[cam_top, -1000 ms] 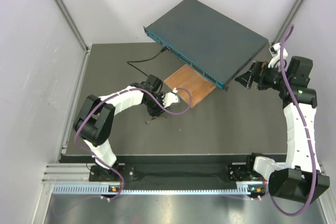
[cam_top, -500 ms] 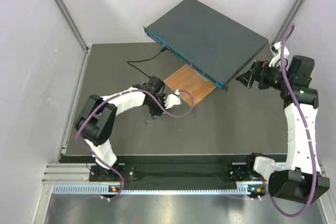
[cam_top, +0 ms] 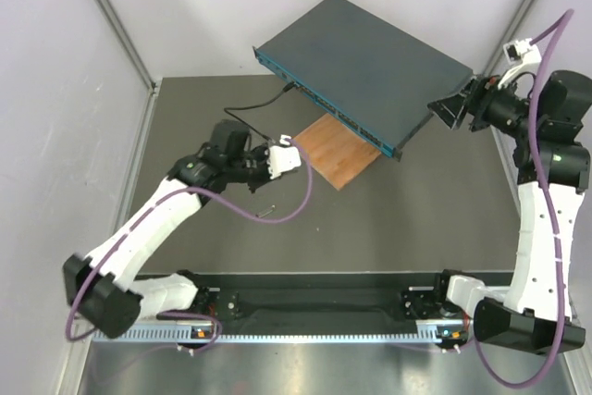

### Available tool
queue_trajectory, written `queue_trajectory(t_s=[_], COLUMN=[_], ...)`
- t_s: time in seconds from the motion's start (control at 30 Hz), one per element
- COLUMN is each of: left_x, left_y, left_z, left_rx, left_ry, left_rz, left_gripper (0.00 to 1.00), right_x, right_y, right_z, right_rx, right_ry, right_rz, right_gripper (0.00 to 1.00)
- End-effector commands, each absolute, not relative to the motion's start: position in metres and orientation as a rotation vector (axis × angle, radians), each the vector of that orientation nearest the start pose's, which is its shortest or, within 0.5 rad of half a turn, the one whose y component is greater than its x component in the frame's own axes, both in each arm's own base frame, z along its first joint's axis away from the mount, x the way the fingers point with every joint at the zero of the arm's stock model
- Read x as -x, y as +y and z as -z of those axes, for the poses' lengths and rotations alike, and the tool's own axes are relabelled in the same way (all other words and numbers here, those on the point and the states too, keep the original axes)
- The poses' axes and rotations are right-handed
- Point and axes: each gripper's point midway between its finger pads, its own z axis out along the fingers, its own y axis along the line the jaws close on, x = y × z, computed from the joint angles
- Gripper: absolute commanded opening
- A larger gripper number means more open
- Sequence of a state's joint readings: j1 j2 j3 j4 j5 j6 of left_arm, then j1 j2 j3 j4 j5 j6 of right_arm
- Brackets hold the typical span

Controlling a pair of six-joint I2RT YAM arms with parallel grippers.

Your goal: Insert the plug into the switch port

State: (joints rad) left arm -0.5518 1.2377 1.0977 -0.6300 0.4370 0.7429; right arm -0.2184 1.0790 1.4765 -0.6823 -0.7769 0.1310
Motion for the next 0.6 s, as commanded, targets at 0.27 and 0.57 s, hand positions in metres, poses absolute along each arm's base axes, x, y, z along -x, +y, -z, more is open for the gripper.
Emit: queue_trajectory(t_s=[0.27, 0.57], left_x=[-0.303, -0.301], left_y=[-0.197, -0.176], left_z=[-0.341, -0.373], left_rx=[-1.147, -1.205], left_ry=[1.262, 1.002], left_rz=[0.014, -0.323], left_gripper=[0.00, 0.00], right_x=[-0.299, -0.292], right_y=[0.195, 0.319], right_z=[-0.432, -0.428], right_rx=[0.543, 0.781], right_ry=[1.716, 1.705], right_rz=[-1.023, -1.281], right_gripper=[0.68, 0.72])
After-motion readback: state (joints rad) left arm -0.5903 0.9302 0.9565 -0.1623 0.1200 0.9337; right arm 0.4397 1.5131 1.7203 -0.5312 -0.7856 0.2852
